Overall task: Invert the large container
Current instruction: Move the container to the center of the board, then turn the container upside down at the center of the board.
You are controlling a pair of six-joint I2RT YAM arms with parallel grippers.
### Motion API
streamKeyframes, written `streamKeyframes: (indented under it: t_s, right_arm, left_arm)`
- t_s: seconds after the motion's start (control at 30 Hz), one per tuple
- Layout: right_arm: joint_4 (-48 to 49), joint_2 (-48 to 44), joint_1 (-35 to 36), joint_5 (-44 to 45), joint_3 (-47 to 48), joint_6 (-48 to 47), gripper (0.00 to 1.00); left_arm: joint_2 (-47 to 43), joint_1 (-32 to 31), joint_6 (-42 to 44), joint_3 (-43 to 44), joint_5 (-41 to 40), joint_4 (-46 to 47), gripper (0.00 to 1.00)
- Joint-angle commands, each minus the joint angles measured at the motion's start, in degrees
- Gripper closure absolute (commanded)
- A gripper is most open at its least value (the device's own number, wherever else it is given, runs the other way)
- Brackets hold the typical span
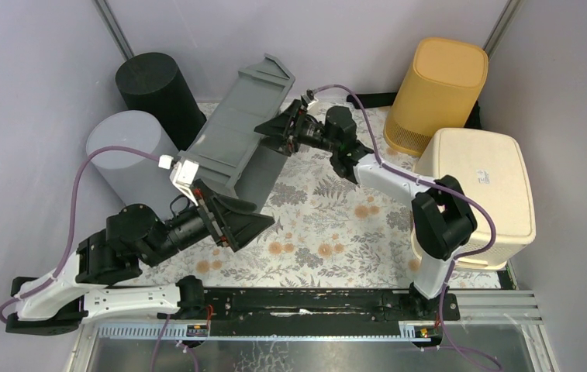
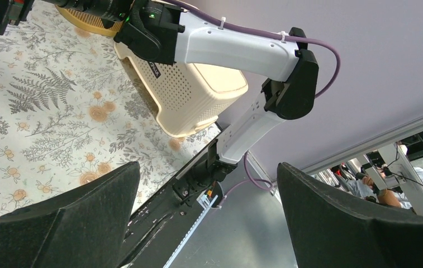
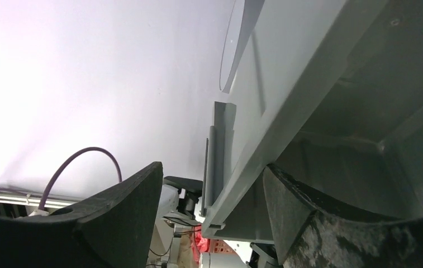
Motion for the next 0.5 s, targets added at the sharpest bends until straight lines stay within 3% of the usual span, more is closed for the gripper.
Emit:
streamKeyframes:
  t_s: [0.0, 0.37, 0.47]
  right_arm:
    - [-1.78, 1.36, 2.18, 3.59, 4.81, -0.26, 0.27]
    - [-10.16, 7.81, 5.63, 8.60, 12.91, -0.75, 0.28]
    - [-9.70, 8.48, 6.23, 9.83, 13.47, -0.26, 0.44]
  left_arm:
    - [-1.23, -0.28, 0.60, -0.05, -0.88, 1.36, 0.00]
    - [-4.62, -0.31, 0.41, -0.97, -1.11, 0.89, 0.00]
    - [-5.16, -0.30, 0.33, -1.16, -1.28, 0.53, 0.00]
